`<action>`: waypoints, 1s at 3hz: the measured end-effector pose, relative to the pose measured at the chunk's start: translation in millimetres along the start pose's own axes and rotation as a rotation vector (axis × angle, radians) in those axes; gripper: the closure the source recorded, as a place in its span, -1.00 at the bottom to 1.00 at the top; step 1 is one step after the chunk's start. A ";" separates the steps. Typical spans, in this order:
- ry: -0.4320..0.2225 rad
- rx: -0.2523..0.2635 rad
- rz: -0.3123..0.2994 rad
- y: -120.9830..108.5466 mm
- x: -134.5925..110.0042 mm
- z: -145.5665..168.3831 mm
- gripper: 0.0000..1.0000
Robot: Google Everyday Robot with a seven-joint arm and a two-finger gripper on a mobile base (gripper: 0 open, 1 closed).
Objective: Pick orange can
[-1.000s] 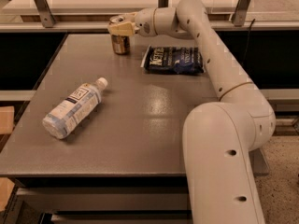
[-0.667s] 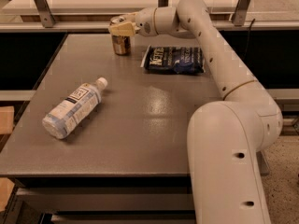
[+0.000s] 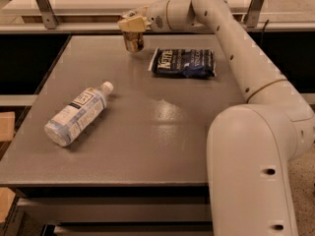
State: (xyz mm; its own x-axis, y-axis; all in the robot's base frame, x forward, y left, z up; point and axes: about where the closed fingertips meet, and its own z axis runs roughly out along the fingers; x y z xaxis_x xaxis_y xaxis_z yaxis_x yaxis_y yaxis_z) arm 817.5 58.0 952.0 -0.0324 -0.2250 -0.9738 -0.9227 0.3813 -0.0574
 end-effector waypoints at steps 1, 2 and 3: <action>-0.005 0.020 -0.019 -4.3 -11.3 -8.0 1.00; -0.055 0.024 -0.036 -9.0 -27.7 -16.0 1.00; -0.112 0.032 -0.055 -12.4 -49.9 -25.1 1.00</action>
Offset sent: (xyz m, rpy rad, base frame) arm 0.0104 -0.0308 0.0700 0.1217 -0.1293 -0.0108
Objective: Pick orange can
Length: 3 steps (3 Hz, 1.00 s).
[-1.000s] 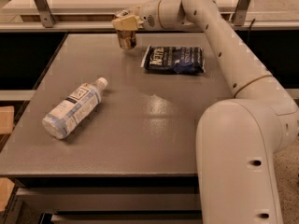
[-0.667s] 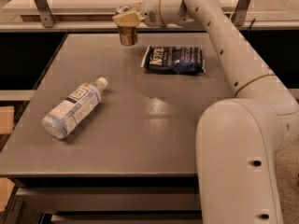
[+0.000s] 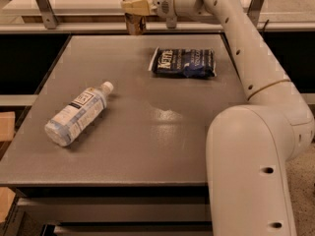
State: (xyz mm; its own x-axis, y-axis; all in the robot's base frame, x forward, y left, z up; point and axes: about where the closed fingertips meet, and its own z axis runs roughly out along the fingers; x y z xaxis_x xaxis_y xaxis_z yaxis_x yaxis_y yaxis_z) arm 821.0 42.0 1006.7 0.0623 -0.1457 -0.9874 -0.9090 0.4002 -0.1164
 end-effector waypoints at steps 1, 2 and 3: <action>-0.014 0.024 -0.005 -2.2 -21.5 -4.9 1.00; 0.011 0.044 0.001 0.7 -40.7 -7.1 1.00; 0.059 0.053 0.019 8.5 -60.3 -6.9 1.00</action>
Offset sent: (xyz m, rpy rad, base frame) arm -0.0118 -0.0048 0.0777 -0.0418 0.0184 -0.0935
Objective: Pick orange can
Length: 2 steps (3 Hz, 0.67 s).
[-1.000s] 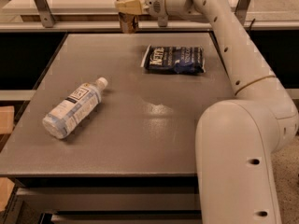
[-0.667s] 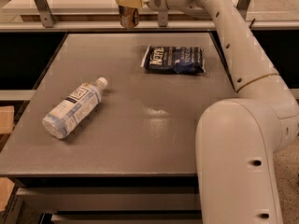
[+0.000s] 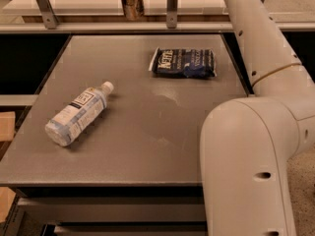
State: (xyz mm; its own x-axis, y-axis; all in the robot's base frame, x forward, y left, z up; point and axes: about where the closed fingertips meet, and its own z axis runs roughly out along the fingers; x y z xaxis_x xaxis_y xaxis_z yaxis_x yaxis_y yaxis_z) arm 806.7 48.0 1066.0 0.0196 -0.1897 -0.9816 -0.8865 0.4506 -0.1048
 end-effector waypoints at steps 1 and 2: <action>0.073 0.001 0.019 15.6 -26.1 2.8 1.00; 0.073 0.001 0.020 15.6 -26.0 2.9 1.00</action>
Offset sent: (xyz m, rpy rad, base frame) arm -0.0125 0.0129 0.0484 -0.0803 0.0605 -0.0234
